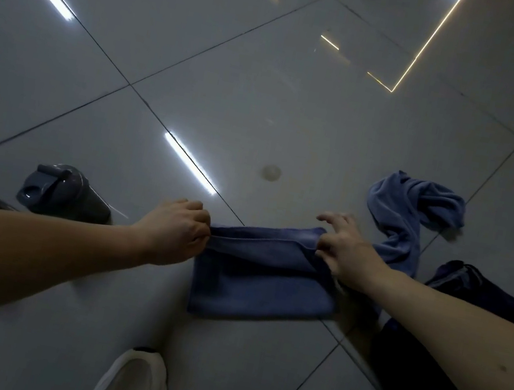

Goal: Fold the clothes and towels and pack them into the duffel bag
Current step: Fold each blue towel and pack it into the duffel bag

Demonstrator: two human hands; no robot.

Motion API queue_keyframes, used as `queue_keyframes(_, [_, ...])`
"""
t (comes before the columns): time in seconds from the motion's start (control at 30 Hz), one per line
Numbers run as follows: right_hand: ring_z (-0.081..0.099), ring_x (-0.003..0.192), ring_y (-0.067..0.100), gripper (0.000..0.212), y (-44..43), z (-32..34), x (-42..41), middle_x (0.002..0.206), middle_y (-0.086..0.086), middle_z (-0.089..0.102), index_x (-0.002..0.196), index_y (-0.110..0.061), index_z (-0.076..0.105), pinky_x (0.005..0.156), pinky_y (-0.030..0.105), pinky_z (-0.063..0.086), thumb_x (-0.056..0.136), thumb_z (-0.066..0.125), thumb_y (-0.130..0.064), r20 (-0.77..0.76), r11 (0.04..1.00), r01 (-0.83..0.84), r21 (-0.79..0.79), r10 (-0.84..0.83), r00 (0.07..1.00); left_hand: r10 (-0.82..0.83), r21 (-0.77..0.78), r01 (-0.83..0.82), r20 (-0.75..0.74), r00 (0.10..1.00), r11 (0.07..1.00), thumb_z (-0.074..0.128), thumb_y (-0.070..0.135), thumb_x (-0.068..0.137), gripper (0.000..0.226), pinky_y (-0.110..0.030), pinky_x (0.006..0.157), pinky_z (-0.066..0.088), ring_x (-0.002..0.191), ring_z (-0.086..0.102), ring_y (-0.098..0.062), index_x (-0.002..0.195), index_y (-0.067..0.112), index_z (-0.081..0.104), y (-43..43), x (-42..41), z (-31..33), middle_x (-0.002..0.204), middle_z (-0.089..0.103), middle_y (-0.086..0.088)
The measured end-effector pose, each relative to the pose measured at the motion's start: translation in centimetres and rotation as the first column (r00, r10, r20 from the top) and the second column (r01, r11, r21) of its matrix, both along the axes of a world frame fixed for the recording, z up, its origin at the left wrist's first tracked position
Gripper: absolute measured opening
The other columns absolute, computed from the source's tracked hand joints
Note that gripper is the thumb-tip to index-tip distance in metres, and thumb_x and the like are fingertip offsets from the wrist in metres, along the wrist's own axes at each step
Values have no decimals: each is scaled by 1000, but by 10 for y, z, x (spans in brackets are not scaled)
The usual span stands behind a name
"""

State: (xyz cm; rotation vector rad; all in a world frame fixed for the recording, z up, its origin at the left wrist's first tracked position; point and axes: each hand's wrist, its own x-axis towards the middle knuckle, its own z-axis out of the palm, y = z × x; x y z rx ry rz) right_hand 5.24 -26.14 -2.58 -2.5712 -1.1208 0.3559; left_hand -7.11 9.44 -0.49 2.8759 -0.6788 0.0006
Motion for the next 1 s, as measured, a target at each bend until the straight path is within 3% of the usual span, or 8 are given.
queue_keyframes(0.07, [42,125,39,8,8,-3,4,141,20,51,77,-8,71,102,46,41,82,76,-11,-21,999,4,-42,-5,1000,3,18,-2,-13,1000,1000,47,31,91,30,-32,68,49,79,60,-20,77,23,73,-2,-1,-6,85,68,5])
queue_keyframes(0.17, [43,126,38,11,21,-6,20,136,15,54,91,-11,76,107,42,38,89,69,-18,-61,973,174,-151,-185,981,31,4,-31,-36,999,1000,47,33,90,31,-32,66,49,78,59,-20,78,24,73,-6,-3,-9,83,67,5])
queue_keyframes(0.3, [63,100,34,19,33,-7,34,106,15,71,101,-13,75,84,36,49,92,62,-24,-200,905,263,-335,-341,918,213,-135,-229,-128,969,964,47,36,86,35,-34,65,53,78,60,-18,79,18,77,-8,-5,-11,85,69,5])
queue_keyframes(0.4, [65,92,33,19,36,-9,34,100,14,73,97,-12,76,79,36,51,91,63,-23,-203,895,266,-357,-353,914,246,-175,-276,-175,953,945,47,39,86,37,-35,66,54,79,58,-15,81,19,78,-5,-8,-12,86,69,7])
queue_keyframes(0.53, [65,87,33,18,35,0,27,93,15,73,90,-9,78,75,38,51,90,66,-21,-117,939,276,-204,-303,946,251,-243,-286,-163,954,927,50,37,87,33,-33,65,53,81,58,-14,83,18,78,2,-9,-5,88,69,6])
queue_keyframes(0.73, [51,79,21,11,15,60,18,82,7,62,84,-6,69,73,35,45,91,71,-15,-13,987,109,116,-108,994,165,-304,-181,-78,983,935,54,31,89,30,-25,71,49,81,57,-12,81,14,77,17,9,54,86,67,6])
queue_keyframes(0.9, [52,71,16,8,-2,149,20,77,-2,59,85,-9,69,68,27,38,91,71,-14,90,962,137,237,-162,983,131,-262,-103,90,987,960,62,20,90,19,-33,71,53,83,58,-15,83,11,77,30,33,139,88,68,2])
queue_keyframes(1.0, [56,72,20,8,-9,202,25,78,0,61,89,-9,70,67,29,37,93,69,-16,125,957,183,225,-215,968,116,-221,-67,217,969,973,64,18,89,15,-29,74,50,83,57,-14,81,11,75,31,38,193,88,68,2])
